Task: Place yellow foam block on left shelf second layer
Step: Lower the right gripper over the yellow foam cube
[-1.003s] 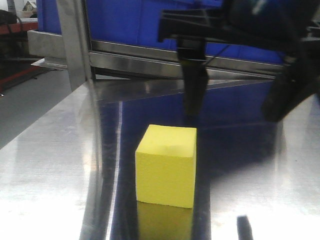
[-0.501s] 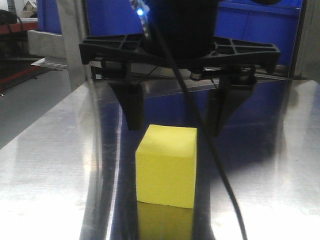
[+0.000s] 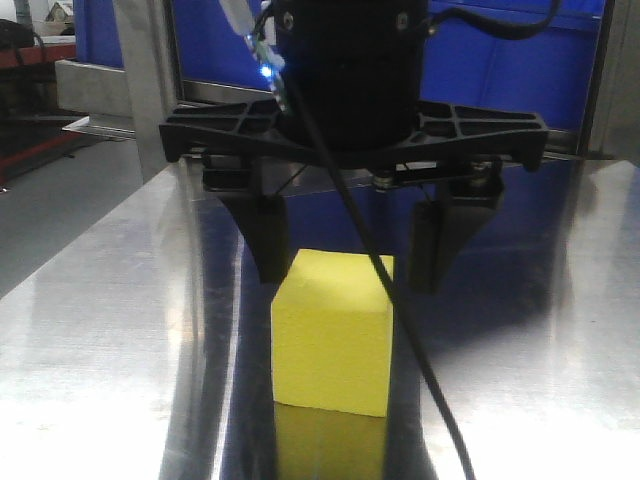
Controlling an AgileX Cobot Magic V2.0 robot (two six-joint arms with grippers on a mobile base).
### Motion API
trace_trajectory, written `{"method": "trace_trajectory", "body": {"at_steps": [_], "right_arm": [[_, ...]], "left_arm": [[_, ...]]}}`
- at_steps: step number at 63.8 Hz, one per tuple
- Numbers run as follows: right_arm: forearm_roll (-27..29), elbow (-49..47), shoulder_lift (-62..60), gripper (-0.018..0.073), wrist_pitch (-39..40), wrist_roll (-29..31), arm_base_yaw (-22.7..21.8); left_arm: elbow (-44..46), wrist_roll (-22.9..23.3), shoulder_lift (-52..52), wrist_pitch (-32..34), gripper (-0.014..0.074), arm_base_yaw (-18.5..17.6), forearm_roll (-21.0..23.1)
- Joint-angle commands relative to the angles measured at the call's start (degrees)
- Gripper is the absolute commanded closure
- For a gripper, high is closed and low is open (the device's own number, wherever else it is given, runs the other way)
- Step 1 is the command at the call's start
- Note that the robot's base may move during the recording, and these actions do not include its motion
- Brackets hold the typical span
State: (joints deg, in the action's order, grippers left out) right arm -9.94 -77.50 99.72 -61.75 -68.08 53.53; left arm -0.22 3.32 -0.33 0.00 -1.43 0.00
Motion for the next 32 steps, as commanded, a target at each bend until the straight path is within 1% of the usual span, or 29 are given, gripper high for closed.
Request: {"method": "trace_trajectory", "body": {"at_steps": [1,13,32], "right_arm": [[-2.0,-2.0,-1.5,-0.0068,0.2,-0.2,0.1],[-2.0,-1.8,-0.4,-0.0068,2.2,-0.2,0.1],[-1.9,0.3,0.1,-0.0068,2.8,-0.2,0.1]], "left_arm": [[-1.5,0.2,-1.1,4.6,0.0472,0.0,0.3],[-1.5,0.2,-1.1,4.6,0.0472,0.0,0.3],[-1.5,0.2,-1.1,4.6,0.0472,0.0,0.3]]}}
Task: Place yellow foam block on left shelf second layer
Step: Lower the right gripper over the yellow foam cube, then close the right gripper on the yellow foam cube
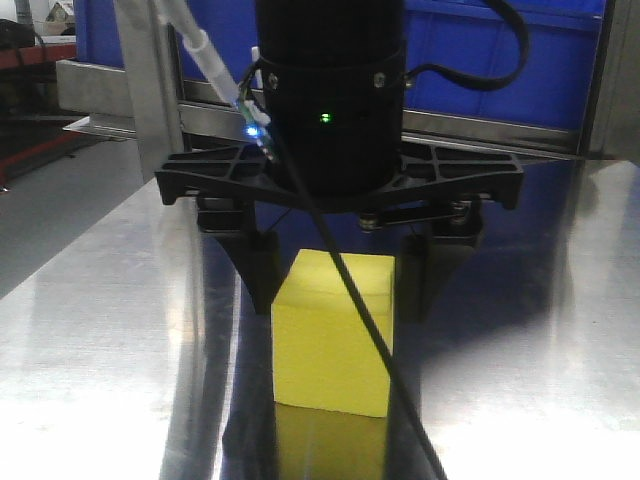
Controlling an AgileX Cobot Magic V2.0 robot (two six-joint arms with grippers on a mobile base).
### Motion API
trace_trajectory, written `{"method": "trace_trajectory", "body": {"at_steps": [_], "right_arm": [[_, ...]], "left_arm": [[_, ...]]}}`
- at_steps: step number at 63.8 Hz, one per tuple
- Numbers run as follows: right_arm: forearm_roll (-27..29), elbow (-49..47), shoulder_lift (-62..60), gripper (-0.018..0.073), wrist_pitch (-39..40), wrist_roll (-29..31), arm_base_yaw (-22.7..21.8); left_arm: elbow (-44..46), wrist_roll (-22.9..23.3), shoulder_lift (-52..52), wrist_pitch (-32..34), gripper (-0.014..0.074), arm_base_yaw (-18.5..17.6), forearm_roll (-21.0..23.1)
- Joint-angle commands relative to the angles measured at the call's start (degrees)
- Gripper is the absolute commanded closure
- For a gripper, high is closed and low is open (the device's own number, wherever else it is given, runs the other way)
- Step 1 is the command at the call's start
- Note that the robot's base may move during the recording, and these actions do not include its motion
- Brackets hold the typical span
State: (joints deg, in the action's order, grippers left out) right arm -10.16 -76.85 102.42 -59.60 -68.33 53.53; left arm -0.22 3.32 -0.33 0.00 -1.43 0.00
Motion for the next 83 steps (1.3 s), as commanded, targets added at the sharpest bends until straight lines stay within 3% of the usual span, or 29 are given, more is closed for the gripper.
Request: {"method": "trace_trajectory", "body": {"at_steps": [1,70,83], "right_arm": [[-1.6,-0.1,-2.6,-0.0068,0.7,0.0,0.1],[-0.9,1.4,-2.6,-0.0061,2.5,0.0,0.0],[-0.9,1.4,-2.6,0.0064,2.4,0.0,0.1]], "left_arm": [[-1.5,0.2,-1.1,4.6,0.0472,0.0,0.3],[-1.5,0.2,-1.1,4.6,0.0472,0.0,0.3],[-1.5,0.2,-1.1,4.6,0.0472,0.0,0.3]]}}
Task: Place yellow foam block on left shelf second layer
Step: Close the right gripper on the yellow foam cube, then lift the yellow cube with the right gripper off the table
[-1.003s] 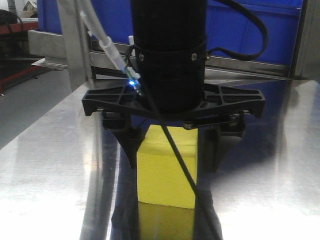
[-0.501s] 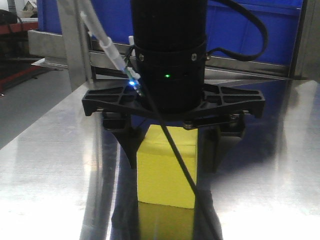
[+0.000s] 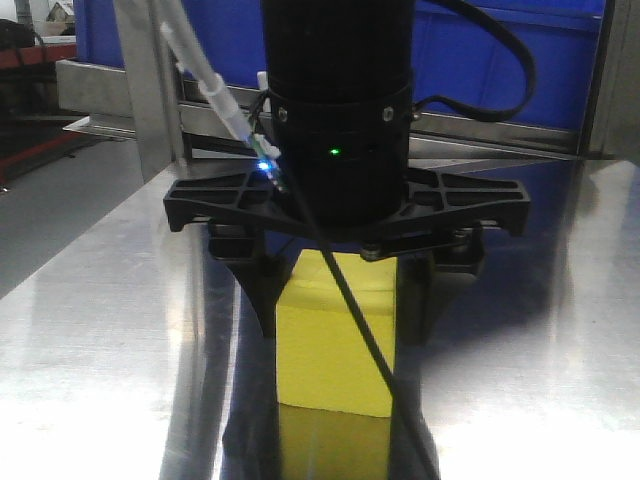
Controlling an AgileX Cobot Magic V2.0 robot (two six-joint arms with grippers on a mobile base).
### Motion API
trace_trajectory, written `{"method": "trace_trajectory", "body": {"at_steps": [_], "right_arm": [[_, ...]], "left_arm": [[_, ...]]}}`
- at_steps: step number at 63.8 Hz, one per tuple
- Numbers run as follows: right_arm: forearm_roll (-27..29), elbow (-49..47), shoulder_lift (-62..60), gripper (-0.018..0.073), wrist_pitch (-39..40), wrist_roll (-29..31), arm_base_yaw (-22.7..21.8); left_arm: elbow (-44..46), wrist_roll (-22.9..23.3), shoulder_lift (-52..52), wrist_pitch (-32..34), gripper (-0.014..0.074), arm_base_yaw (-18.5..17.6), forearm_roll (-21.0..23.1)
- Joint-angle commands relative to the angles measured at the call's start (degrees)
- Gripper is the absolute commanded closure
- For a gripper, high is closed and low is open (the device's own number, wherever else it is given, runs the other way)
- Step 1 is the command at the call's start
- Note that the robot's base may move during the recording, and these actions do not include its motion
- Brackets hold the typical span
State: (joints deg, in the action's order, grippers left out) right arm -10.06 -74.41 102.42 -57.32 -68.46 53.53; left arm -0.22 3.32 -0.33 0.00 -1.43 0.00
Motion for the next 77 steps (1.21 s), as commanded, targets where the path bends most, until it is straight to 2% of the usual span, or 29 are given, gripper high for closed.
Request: {"method": "trace_trajectory", "body": {"at_steps": [1,26,35,49,56,68,77], "right_arm": [[-1.0,-1.1,-2.6,0.0074,0.0,0.2,0.1],[-1.3,-1.1,-5.3,0.0095,-1.9,1.6,0.1],[-2.2,-0.3,-9.3,0.0095,-1.5,9.7,-1.7],[-2.1,6.7,-18.3,0.0095,2.5,26.5,-7.4],[-1.1,11.8,-24.0,0.0095,6.0,35.2,-11.5],[3.5,22.0,-34.1,0.0095,12.5,48.2,-21.4],[7.6,29.0,-40.1,0.0095,19.6,54.5,-27.8]], "left_arm": [[-1.5,0.2,-1.1,4.6,0.0472,0.0,0.3],[-1.5,0.2,-1.1,4.6,0.0472,0.0,0.3],[-1.5,0.2,-1.1,4.6,0.0472,0.0,0.3],[-1.5,0.2,-1.1,4.6,0.0472,0.0,0.3],[-1.5,0.2,-1.1,4.6,0.0472,0.0,0.3],[-1.5,0.2,-1.1,4.6,0.0472,0.0,0.3],[-1.5,0.2,-1.1,4.6,0.0472,0.0,0.3]]}}
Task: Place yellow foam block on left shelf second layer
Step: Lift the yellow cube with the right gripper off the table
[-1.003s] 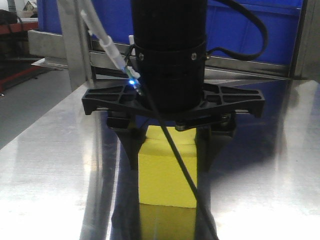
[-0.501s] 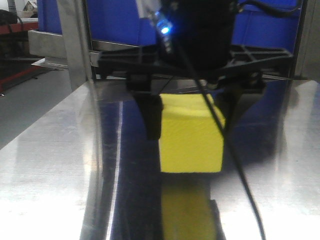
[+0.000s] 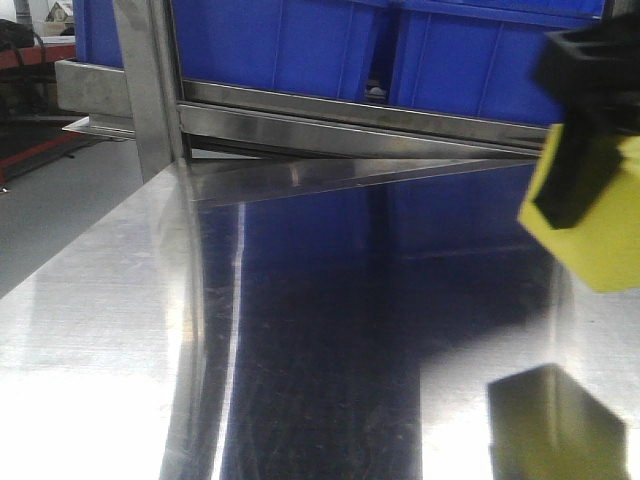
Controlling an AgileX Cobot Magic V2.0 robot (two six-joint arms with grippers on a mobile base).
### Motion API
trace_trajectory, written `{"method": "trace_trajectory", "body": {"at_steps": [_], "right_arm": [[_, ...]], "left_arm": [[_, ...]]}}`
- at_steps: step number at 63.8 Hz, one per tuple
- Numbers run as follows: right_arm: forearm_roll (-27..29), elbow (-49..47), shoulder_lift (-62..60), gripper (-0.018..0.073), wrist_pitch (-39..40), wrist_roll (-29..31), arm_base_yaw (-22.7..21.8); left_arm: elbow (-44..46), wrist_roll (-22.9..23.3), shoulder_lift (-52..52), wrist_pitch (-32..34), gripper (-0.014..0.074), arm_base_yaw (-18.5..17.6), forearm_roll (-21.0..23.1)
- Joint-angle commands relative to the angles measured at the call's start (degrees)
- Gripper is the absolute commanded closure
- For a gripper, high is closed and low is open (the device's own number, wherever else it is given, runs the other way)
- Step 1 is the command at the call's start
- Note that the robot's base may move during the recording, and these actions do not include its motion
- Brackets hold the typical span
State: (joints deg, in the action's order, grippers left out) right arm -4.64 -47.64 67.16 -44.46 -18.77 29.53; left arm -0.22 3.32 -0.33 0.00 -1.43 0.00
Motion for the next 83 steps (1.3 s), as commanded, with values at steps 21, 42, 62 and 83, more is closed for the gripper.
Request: {"method": "trace_trajectory", "body": {"at_steps": [21,42,62,83], "right_arm": [[4.1,14.4,-18.1,0.0095,19.7,5.8,-16.8],[4.3,22.2,-29.1,0.0095,32.8,9.1,-26.4],[4.3,29.3,-40.4,0.0095,44.5,20.8,-27.6],[4.3,31.7,-50.6,0.0095,44.9,20.7,-27.5]], "left_arm": [[-1.5,0.2,-1.1,4.6,0.0472,0.0,0.3],[-1.5,0.2,-1.1,4.6,0.0472,0.0,0.3],[-1.5,0.2,-1.1,4.6,0.0472,0.0,0.3],[-1.5,0.2,-1.1,4.6,0.0472,0.0,0.3]]}}
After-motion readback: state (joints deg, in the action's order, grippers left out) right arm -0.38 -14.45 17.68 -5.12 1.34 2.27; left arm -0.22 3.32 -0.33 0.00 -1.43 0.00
